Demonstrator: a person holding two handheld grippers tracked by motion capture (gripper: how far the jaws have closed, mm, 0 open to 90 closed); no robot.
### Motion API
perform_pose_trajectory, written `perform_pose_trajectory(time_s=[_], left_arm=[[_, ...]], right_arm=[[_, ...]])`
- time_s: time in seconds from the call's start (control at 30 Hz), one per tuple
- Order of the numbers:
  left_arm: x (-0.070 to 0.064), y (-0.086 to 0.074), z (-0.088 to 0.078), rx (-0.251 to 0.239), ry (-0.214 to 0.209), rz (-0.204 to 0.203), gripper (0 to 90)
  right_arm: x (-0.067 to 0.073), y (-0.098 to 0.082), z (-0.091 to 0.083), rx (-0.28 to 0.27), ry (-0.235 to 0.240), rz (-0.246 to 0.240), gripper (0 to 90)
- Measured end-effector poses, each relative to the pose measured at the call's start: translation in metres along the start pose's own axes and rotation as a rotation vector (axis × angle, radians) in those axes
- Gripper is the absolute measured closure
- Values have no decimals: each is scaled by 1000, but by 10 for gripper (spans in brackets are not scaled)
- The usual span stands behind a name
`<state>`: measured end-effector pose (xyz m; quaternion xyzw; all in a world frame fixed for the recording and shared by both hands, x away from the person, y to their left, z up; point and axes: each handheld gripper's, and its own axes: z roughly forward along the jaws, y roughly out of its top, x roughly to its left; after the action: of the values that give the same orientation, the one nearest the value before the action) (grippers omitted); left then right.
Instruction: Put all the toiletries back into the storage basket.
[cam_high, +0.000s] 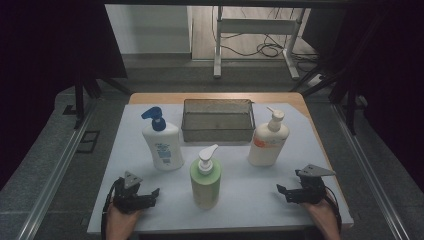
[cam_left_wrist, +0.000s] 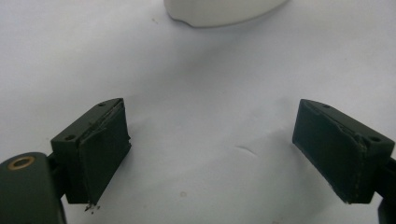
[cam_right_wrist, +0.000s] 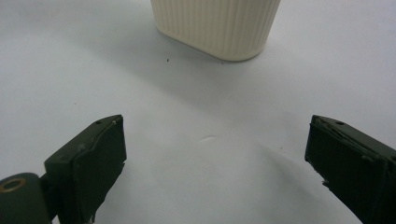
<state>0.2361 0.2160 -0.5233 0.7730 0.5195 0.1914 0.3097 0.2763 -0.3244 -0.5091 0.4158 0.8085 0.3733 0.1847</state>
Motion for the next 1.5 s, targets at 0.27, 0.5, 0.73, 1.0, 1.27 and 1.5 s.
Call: perform_pose_trajectory(time_s=[0.27, 0.5, 0.73, 1.0, 1.27, 1.5], left_arm=[[0, 0, 0, -2, -1, -4, 106], [0, 0, 1, -3, -1, -3, 105], [0, 0, 1, -3, -1, -3, 106], [0, 0, 1, -3, -1, -3, 105], [0, -1, 1, -4, 0, -3, 105], [0, -1, 1, -5, 0, -4, 105]], right_arm=[[-4, 3, -3, -21, 21, 4, 58], [-6, 8, -3, -15, 53, 53, 78], [-10, 17, -4, -18, 33, 70, 113], [-15, 24, -5, -23, 34, 71, 125], [-22, 34, -10, -19, 26, 65, 136], [-29, 45, -10, -29, 14, 64, 191]])
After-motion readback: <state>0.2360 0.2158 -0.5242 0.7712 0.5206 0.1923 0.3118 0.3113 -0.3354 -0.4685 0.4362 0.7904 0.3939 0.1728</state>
